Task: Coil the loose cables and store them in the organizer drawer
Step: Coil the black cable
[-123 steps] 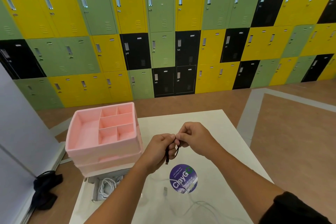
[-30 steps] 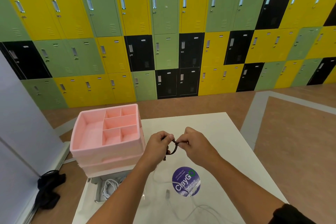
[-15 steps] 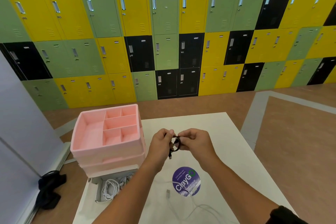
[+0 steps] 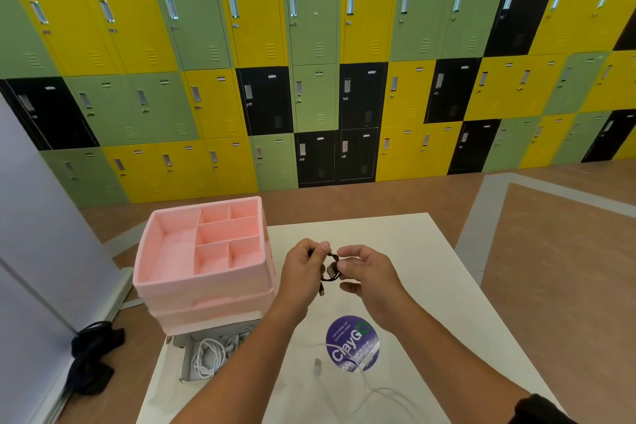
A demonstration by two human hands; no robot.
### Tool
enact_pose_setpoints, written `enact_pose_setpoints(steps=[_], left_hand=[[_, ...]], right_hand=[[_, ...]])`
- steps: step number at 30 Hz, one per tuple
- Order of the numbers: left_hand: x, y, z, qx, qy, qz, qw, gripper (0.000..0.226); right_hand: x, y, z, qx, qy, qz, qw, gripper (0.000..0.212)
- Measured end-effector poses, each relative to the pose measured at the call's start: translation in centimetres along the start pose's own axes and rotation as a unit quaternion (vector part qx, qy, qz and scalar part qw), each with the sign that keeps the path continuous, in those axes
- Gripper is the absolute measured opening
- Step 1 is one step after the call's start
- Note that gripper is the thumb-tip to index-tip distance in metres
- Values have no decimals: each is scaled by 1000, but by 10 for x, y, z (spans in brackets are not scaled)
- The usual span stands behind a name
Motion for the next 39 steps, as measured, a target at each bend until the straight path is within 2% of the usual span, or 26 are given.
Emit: enact_pose_setpoints(steps=[2, 3, 4, 6, 8, 15, 21, 24, 30, 34, 39], left_hand=[[0, 2, -1, 2, -8, 12, 1000, 28], [-1, 2, -1, 1, -12, 17, 1000, 27], [-1, 3, -1, 0, -18, 21, 1000, 27], [0, 3, 2, 7, -30, 23, 999, 26], [3, 3, 5, 18, -51, 23, 998, 25], [7, 0, 11, 73, -112, 70, 989, 26], [-2, -7, 0, 58, 10, 149, 987, 27], [1, -6, -2, 52, 14, 166, 985, 23], [4, -6, -4, 36, -35, 176, 983, 14], [6, -6, -5, 7, -16, 140, 990, 15], [14, -4, 1, -5, 63, 45, 997, 11]], right_hand=[[-10, 0, 0, -19, 58, 45, 997, 9], [-14, -1, 3, -16, 52, 58, 997, 8], [-16, 0, 6, -4, 11, 59, 998, 14], [-13, 3, 16, 32, -139, 29, 989, 23], [-5, 5, 27, 57, -233, -9, 971, 21], [5, 8, 37, 78, -254, -5, 964, 13], [-5, 7, 33, 88, -336, 28, 937, 15], [-7, 5, 34, 82, -316, 50, 944, 16], [-3, 6, 34, 46, -177, 74, 980, 15], [1, 9, 19, 1, -68, 66, 996, 16], [3, 7, 2, -35, -111, 28, 993, 20]])
Point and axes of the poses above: each hand's wrist, its own y-axis towards the middle knuckle, its own x-axis out of the back of the hand, z = x × y, the point moved 9 cm from there along y, towards the middle knuckle, and after that the axes turned 6 degrees about z, right-handed, at the moved point
